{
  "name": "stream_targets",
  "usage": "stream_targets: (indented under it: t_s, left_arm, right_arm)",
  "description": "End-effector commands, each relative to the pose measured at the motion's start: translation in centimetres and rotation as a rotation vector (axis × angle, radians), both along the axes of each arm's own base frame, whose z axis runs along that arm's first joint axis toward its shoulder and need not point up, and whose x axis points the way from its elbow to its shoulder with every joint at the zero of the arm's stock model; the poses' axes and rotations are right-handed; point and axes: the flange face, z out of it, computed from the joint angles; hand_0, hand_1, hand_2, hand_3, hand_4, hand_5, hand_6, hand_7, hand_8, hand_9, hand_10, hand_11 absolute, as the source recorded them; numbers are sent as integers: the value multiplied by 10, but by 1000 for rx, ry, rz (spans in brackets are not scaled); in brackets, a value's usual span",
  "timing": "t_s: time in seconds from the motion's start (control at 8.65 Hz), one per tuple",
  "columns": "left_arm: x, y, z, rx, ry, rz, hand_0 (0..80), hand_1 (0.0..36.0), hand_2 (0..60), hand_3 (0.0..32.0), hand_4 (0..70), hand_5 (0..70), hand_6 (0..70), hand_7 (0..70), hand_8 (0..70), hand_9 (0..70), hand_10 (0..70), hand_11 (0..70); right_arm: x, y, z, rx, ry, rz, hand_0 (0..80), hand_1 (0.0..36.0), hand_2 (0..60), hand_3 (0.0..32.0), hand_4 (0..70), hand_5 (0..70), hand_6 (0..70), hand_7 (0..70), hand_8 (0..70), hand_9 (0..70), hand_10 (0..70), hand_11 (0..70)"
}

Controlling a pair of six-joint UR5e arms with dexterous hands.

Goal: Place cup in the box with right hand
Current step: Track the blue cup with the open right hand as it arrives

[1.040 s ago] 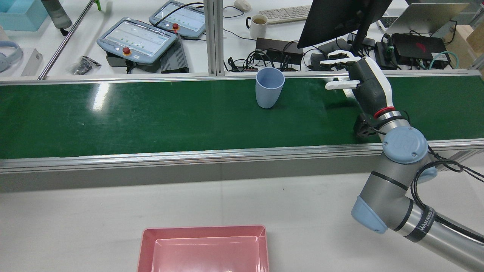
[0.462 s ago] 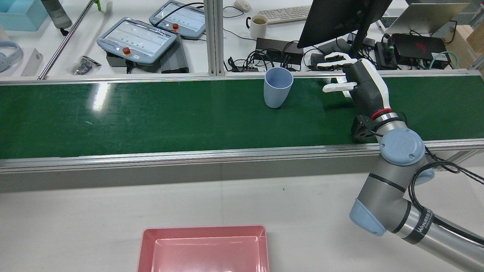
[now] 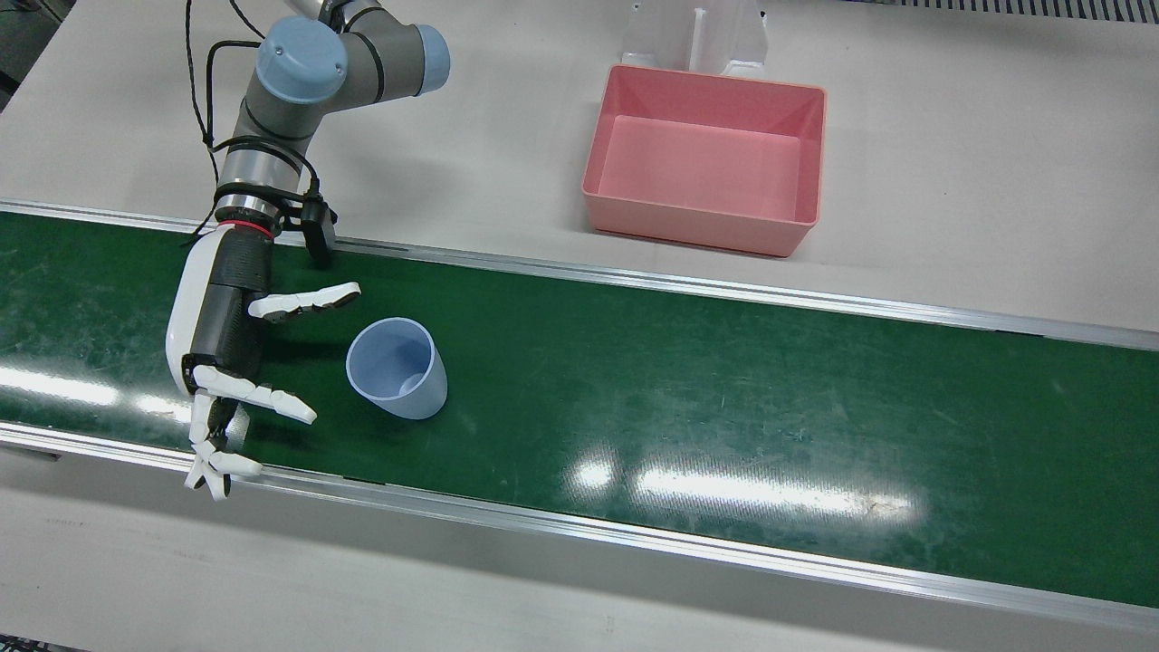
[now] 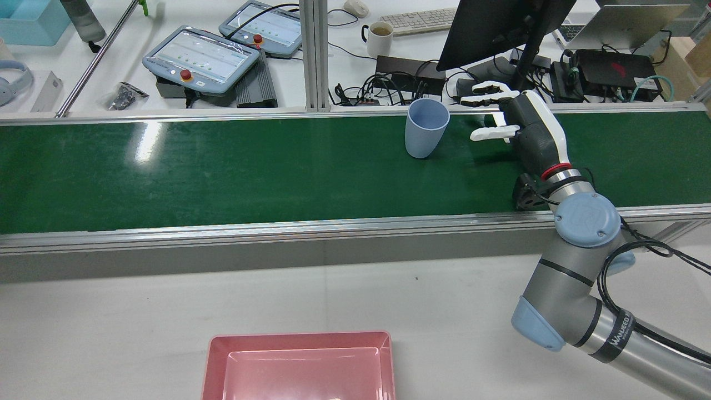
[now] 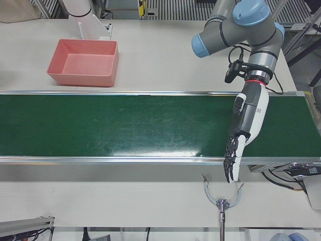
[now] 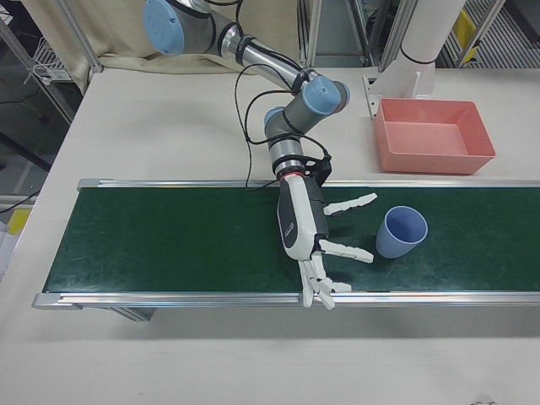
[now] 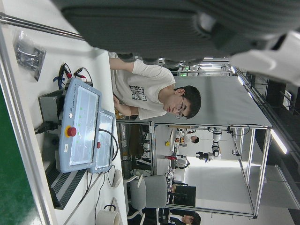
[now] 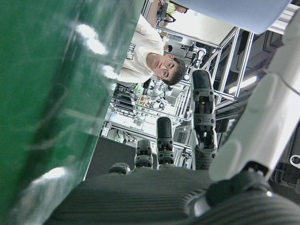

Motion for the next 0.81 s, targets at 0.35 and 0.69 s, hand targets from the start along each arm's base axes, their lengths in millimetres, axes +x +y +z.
stream_targets:
  t_s: [0.35, 0.69]
  left_arm:
    - [0, 0, 0, 0, 0, 1, 0, 0, 0, 0, 0, 0, 0, 0, 0, 0, 0, 0]
    - [-1, 0, 0, 0, 0, -1, 0, 0, 0, 0, 0, 0, 0, 0, 0, 0, 0, 0]
  right_arm:
    - [-1, 1, -1, 1, 21, -2, 494, 23, 0, 24, 483, 14, 70, 434, 48, 150, 0, 0]
    - [0, 2, -2, -8, 36, -2, 499, 28, 0, 28, 482, 14, 70, 440, 47, 152, 0, 0]
